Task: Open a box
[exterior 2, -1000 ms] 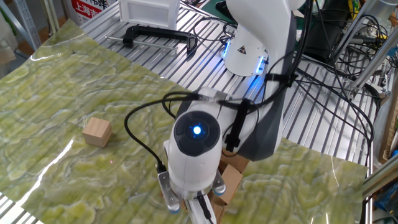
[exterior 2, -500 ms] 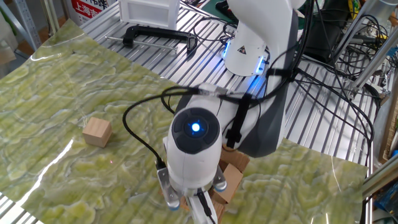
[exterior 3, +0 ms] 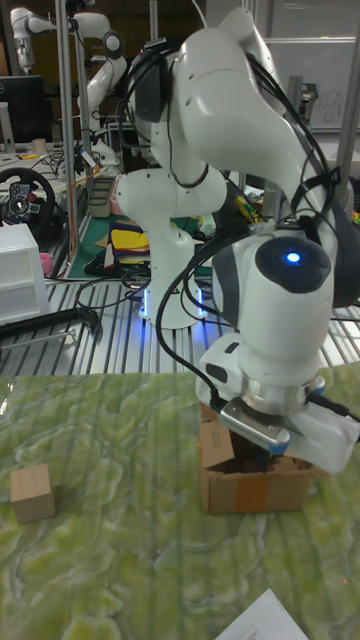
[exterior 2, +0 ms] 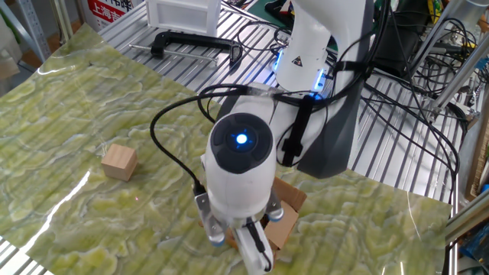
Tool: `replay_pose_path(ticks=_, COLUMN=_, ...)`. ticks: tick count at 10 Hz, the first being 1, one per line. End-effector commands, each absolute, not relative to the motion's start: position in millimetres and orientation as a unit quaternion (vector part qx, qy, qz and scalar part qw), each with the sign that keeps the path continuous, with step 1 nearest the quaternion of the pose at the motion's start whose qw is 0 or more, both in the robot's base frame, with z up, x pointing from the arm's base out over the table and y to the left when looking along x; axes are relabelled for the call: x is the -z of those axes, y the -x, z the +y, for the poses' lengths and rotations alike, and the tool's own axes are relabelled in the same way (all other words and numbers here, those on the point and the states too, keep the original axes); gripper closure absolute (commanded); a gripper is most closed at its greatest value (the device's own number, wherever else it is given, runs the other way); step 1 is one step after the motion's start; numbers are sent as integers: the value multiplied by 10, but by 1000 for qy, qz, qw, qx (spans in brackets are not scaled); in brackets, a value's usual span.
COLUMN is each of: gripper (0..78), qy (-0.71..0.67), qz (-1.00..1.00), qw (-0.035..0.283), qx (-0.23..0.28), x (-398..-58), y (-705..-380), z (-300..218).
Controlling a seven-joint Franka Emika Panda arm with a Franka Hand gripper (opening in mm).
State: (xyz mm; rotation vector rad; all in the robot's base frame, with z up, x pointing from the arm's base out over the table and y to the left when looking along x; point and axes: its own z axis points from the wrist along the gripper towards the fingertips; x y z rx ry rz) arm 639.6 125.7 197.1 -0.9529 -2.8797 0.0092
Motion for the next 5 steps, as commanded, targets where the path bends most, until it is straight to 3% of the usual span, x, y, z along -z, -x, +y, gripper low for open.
replay_pose_path(ticks=1, gripper=776, qy=309, qz=-950, qw=51, qx=-10, x=-1897, y=-6202, z=1360)
replay_pose_path(ticks=5, gripper=776, qy=300, qz=-952, qw=46, qx=-22, x=-1806, y=-6045, z=1410)
